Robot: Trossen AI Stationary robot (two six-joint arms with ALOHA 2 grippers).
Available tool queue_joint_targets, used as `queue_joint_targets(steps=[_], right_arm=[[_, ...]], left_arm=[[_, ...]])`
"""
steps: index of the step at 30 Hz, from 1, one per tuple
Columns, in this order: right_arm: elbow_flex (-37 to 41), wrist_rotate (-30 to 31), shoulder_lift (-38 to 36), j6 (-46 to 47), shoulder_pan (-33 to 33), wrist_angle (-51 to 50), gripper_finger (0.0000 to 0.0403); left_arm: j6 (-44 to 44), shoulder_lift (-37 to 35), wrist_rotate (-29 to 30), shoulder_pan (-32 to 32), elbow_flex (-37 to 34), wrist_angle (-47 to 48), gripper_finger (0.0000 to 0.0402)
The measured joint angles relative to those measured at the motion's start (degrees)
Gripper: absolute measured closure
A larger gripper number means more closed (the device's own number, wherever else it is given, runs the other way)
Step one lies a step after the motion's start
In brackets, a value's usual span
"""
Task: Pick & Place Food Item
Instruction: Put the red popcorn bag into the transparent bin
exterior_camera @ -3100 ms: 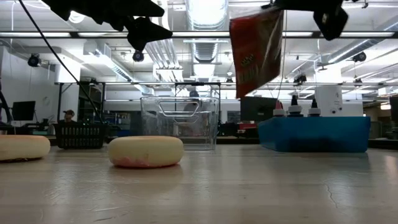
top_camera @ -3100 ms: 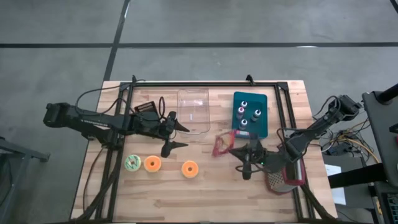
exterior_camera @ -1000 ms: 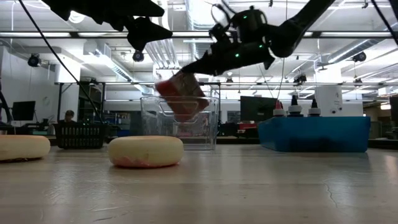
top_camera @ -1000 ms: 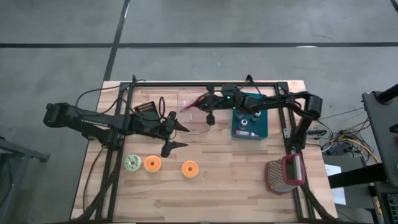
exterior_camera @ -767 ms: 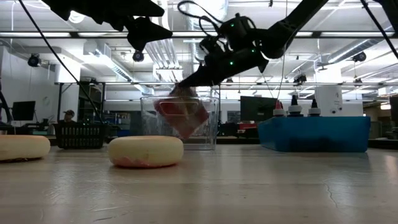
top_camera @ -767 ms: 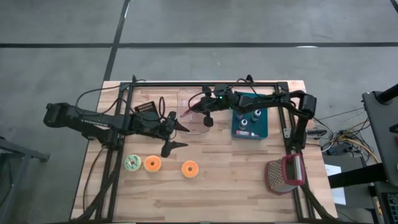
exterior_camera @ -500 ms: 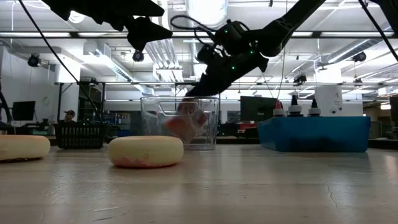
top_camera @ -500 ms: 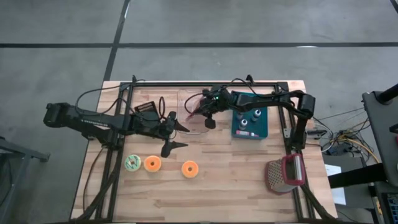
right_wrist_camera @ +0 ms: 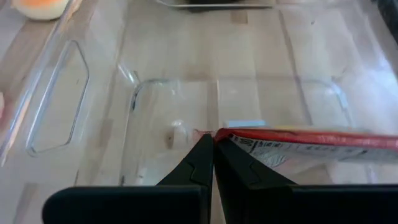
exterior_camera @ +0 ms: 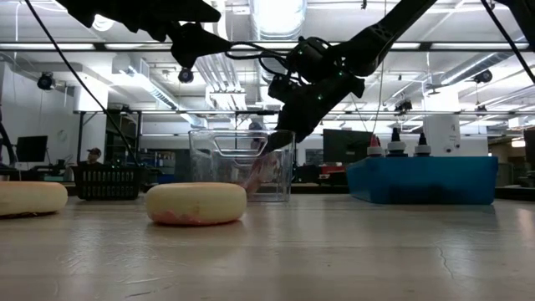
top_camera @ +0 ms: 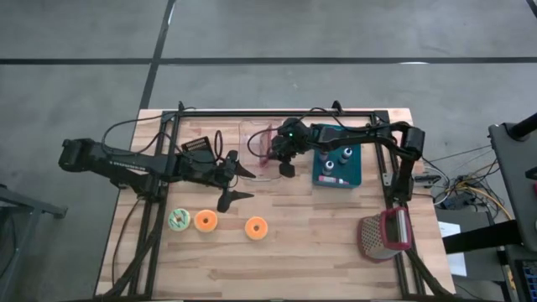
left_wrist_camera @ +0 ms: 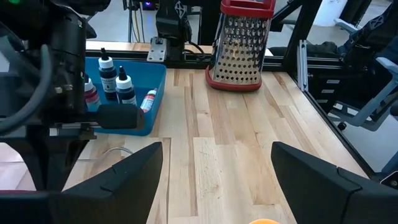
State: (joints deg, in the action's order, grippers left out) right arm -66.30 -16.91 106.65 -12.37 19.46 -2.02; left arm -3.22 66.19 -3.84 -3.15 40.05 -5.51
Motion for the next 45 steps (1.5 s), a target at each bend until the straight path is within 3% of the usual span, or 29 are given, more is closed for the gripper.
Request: queue_joint_targets(steps=[20, 34, 45], right_arm=[[0.05, 0.12, 0.00, 4.51, -0.09, -0.35, 0.0391], [0.09, -0.27, 0.00, 4.91, -0.11, -0.29, 0.0282], [0.09, -1.60, 0.00, 4.91, -0.48, -0.27, 0.0220]], left_arm=[[-0.01, -0.01, 0.04, 0.00, 0.00, 0.00, 0.0097], [-0.02, 0.00, 0.15, 0.00, 0.00, 0.00, 0.0097], [-0.02, 0.00, 0.13, -0.01, 0.00, -0.01, 0.0097]])
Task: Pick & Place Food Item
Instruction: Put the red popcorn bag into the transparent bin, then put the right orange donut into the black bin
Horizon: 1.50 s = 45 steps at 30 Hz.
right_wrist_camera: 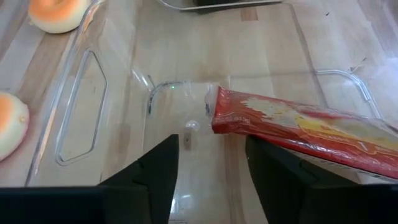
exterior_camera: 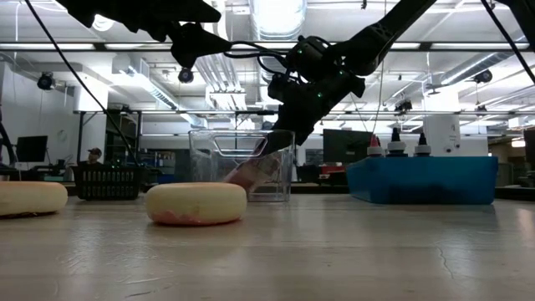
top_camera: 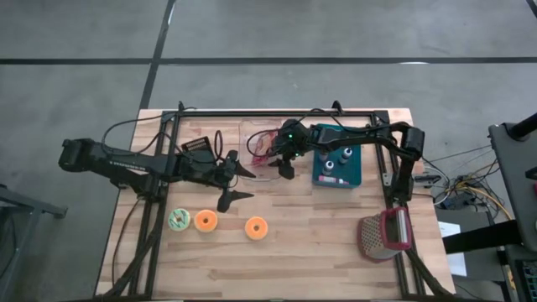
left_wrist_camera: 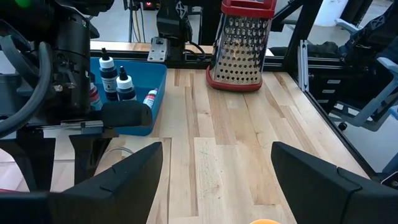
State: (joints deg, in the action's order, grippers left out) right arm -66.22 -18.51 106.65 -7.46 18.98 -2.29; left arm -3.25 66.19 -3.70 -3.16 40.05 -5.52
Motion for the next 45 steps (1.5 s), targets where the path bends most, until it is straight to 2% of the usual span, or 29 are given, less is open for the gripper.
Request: queue_joint_targets(steps=[6, 15, 31, 40, 45], right_arm=[[0.00, 0.01, 0.00, 0.80, 0.00, -0.02, 0.0205], [0.00, 0.01, -0.47, 4.57, 0.02, -0.02, 0.0204], [0.00, 0.03, -7.22, 7.30, -0.54, -0.39, 0.0204], [0.00, 0.04, -7.91, -0.12, -4.97, -0.16, 0.0229], [0.00, 0.03, -8.18, -0.44, -7.33, 0.12, 0.0238]], left_arm=[[0.02, -0.02, -0.05, 0.01, 0.00, 0.02, 0.0097], [0.00, -0.01, -0.16, 0.02, 0.00, 0.02, 0.0097], [0.01, 0.00, -0.13, 0.01, 0.00, 0.02, 0.0097], [0.01, 0.00, -0.12, 0.01, 0.00, 0.02, 0.0097], [0.02, 0.00, -0.11, 0.02, 0.00, 0.02, 0.0097]])
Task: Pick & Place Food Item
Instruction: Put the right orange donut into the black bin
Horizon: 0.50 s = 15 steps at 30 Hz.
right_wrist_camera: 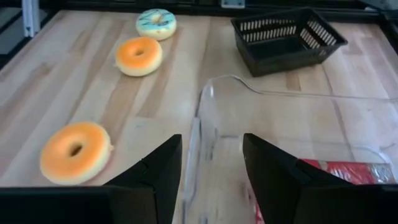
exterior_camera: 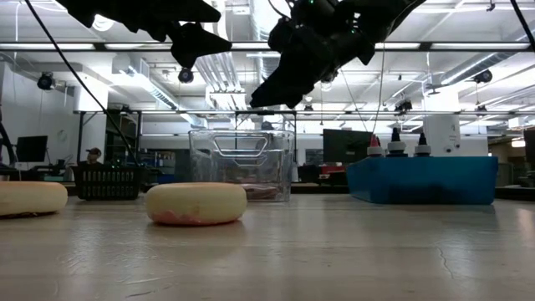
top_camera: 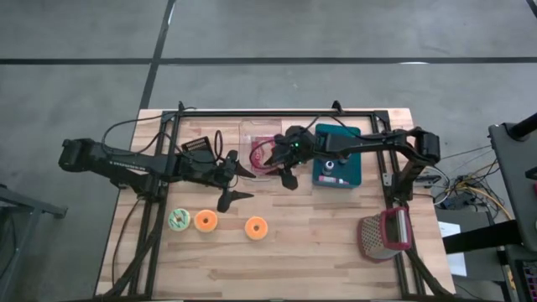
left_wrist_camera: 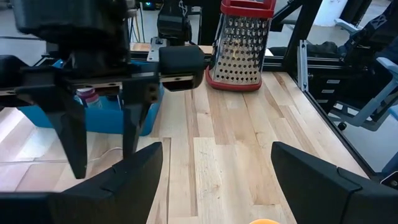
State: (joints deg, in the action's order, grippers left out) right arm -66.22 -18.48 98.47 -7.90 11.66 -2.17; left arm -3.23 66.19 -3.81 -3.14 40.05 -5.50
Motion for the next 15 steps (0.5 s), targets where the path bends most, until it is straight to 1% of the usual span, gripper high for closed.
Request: queue_joint_targets(steps=[6, 13, 15], right_arm=[[0.00, 0.07, -0.17, 3.16, -2.18, -0.27, 0.0239], [0.35, 0.05, 0.53, 3.65, -6.26, -0.66, 0.0234], [0.35, 0.01, 0.38, 5.37, -6.81, -0.47, 0.0235]], left_arm=[[0.00, 0.00, 0.15, -0.01, 0.00, 0.00, 0.0097], [-0.01, 0.00, 0.15, -0.01, 0.00, 0.00, 0.0097], [-0.01, 0.00, 0.13, -0.01, 0.00, 0.00, 0.0097]])
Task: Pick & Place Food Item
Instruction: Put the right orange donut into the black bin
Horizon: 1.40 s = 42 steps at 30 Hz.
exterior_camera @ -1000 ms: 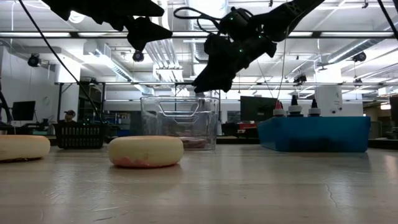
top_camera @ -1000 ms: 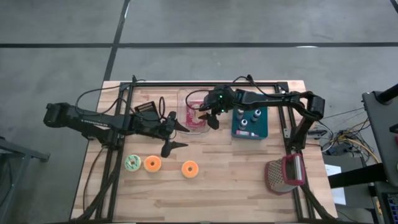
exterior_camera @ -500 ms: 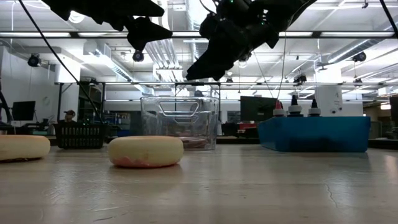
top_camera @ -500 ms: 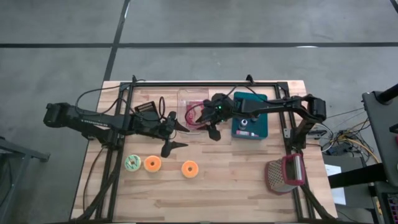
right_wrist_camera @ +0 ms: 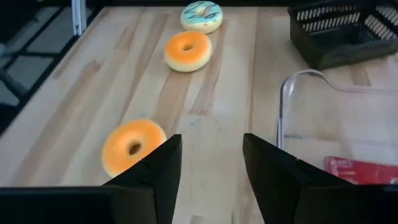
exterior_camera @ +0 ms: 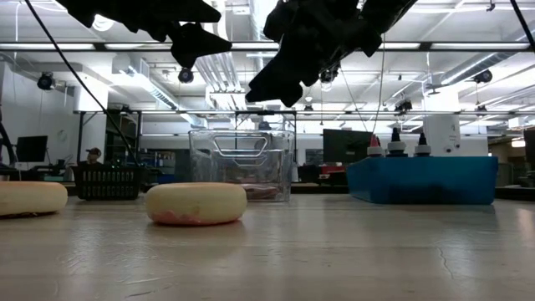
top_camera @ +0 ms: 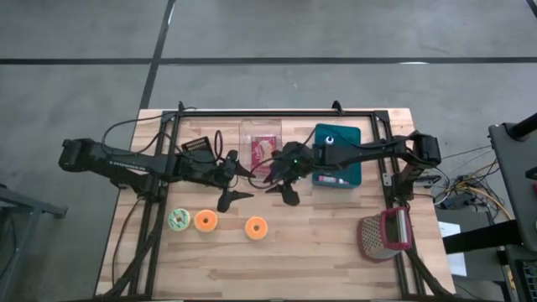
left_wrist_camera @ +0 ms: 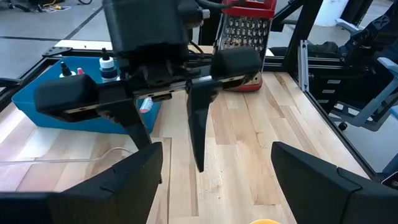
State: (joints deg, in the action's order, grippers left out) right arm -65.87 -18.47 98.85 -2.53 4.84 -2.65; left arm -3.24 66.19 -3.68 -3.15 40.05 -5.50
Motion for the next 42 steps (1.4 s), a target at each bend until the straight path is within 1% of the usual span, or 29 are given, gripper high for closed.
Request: queue_joint_targets(steps=[3, 6, 12, 14, 19, 23, 25, 34, 40, 42], right_arm=[[0.15, 0.44, -0.22, 3.64, -0.11, 0.01, 0.0241], [1.28, 0.51, -0.82, 3.68, -0.11, 0.57, 0.0247], [7.85, 0.45, -4.30, 3.63, -0.49, 12.47, 0.0247], [10.98, 0.86, -6.29, 3.49, -0.46, 15.06, 0.0248], [17.96, 7.20, -12.98, 0.75, -0.48, 19.55, 0.0248], [22.66, 12.46, -18.58, -0.91, -0.42, 20.45, 0.0248], [24.49, 13.91, -21.65, -0.89, -0.01, 21.30, 0.0248], [30.60, 14.17, -30.72, -2.69, 0.78, 21.61, 0.0248], [35.99, 16.79, -37.60, -3.68, 1.69, 22.37, 0.0248], [38.25, 17.09, -39.42, -3.63, 1.84, 24.59, 0.0248]], left_arm=[[-0.01, 0.00, 0.00, 0.01, 0.00, 0.00, 0.0097], [0.00, 0.00, 0.00, 0.02, 0.00, 0.00, 0.0097], [0.00, -0.02, -0.02, -0.01, -0.01, 0.01, 0.0097], [0.00, -0.02, -0.02, 0.00, 0.00, 0.01, 0.0097], [0.00, -0.02, -0.20, 0.01, 0.00, 0.01, 0.0097], [0.01, -0.02, -0.18, -0.01, 0.00, 0.01, 0.0097], [-0.01, -0.02, -0.18, 0.02, 0.00, 0.01, 0.0097], [0.02, -0.02, -0.17, -0.01, -0.02, 0.01, 0.0097], [-0.01, -0.02, -0.15, 0.02, 0.00, 0.01, 0.0097], [0.00, -0.02, -0.15, 0.00, 0.00, 0.01, 0.0097]])
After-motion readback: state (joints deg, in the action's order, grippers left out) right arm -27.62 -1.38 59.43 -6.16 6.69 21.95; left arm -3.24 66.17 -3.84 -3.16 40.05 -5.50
